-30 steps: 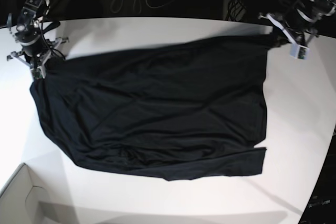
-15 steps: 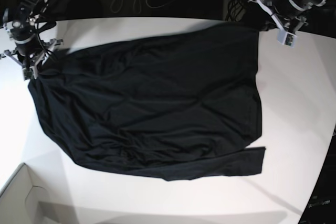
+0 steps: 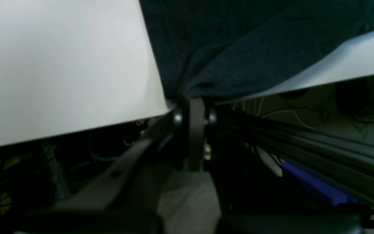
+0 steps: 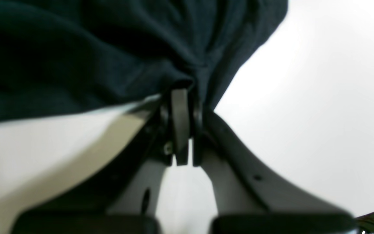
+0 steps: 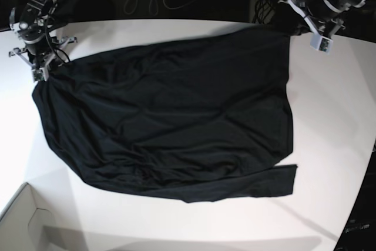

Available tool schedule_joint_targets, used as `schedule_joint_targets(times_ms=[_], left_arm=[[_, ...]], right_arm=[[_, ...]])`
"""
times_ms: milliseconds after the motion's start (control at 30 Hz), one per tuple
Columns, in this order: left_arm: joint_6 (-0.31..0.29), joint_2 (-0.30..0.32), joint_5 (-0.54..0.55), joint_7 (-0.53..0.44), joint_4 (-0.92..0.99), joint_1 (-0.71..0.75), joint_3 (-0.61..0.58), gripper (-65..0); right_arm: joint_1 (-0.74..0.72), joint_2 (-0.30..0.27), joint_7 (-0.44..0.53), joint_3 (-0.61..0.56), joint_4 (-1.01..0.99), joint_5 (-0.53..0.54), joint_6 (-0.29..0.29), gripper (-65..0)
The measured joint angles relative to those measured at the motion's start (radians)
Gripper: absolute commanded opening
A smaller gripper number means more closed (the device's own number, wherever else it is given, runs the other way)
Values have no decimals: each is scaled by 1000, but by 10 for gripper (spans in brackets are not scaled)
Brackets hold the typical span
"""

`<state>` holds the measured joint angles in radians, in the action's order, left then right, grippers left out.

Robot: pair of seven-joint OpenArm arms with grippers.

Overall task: Layout the t-shirt on the table in an organized manner, then fold the t-shirt properly
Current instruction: 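Hold the shirt edge taut with both grippers, stretching it flat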

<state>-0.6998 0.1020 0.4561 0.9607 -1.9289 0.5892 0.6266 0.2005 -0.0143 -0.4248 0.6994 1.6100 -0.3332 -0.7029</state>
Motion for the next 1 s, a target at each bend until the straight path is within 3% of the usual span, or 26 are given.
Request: schedule_joint_targets(times_ms=[100,300,400,500,733,1000], left_arm=[[0,0,0,0,0,0,0,-648],[0,0,0,-1,1,-16,0,-648],[0,0,-3,0,1,-16,0,-648],[0,0,-3,0,2,-16,0,-648],[0,-2,-3,0,3,-31,0,-648],[0,-2,-3,0,3,-38,0,-648]], right_arm=[[5,-7,1,0,-2,0,0,-616],[9,-23,-3,8,-1,0,0,-378],[9,-8,-3,71,46,1,-1,-303],[14,40,-11,99,137,-5,4,-296],[86,183,-4,-30,245,6,0,-296],[92,175,-3,-94,159,3,0,-293]])
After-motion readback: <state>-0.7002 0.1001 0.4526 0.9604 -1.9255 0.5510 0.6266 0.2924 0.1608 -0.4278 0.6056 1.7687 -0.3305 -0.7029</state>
